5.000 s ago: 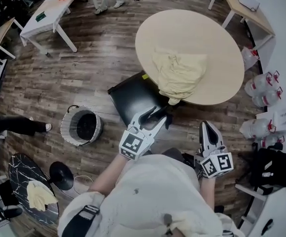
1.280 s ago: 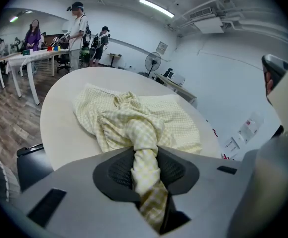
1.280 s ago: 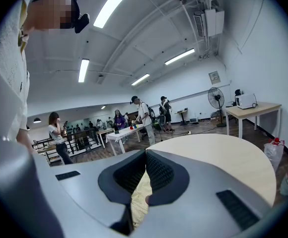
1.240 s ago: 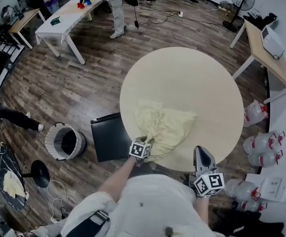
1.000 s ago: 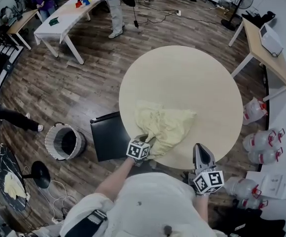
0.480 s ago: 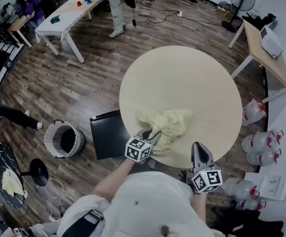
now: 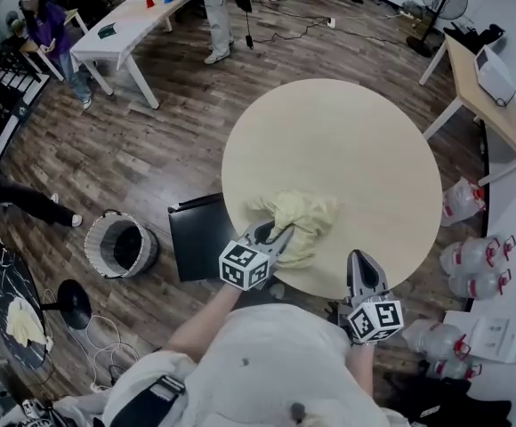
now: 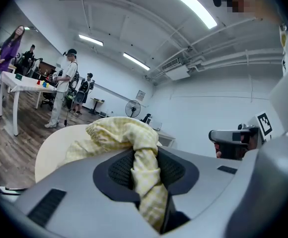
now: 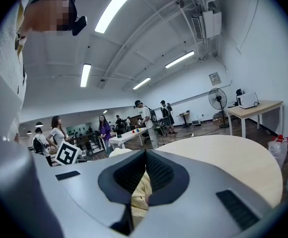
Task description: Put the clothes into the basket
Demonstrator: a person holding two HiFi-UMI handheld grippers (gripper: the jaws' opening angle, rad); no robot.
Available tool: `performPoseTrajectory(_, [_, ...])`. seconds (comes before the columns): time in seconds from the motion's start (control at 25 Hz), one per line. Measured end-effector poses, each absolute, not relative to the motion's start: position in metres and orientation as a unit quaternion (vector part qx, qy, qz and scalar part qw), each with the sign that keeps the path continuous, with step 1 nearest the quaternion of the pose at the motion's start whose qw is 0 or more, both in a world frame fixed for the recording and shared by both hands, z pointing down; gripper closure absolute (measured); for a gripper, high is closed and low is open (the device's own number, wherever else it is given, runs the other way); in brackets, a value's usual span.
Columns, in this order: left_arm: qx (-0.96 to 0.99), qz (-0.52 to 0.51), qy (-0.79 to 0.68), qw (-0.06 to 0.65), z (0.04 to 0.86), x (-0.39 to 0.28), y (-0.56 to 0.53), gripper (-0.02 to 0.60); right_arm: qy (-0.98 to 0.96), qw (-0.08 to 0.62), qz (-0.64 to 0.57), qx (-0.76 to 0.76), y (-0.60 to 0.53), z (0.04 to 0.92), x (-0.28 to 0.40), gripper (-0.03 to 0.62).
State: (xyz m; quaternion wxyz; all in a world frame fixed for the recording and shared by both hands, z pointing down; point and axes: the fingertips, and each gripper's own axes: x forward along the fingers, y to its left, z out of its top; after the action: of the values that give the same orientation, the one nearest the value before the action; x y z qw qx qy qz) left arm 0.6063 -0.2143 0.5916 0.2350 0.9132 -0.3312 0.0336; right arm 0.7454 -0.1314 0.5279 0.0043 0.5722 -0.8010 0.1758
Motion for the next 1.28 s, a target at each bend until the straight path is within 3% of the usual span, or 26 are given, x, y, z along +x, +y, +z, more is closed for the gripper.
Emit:
performPoseTrajectory(0.88, [0.883, -0.065, -0.406, 0.228, 0.523, 0.522, -0.187, 0.456, -0.838, 0.004, 0.180, 0.514, -0.145, 0.520, 0.697, 0.585])
performPoseTrajectory(1.28, [0.847, -0.102, -0.477, 0.211, 0.506, 0.435, -0.164, 0.456, -0.873, 0.019, 0.174, 0.455, -0.151, 0.518, 0.629, 0.585])
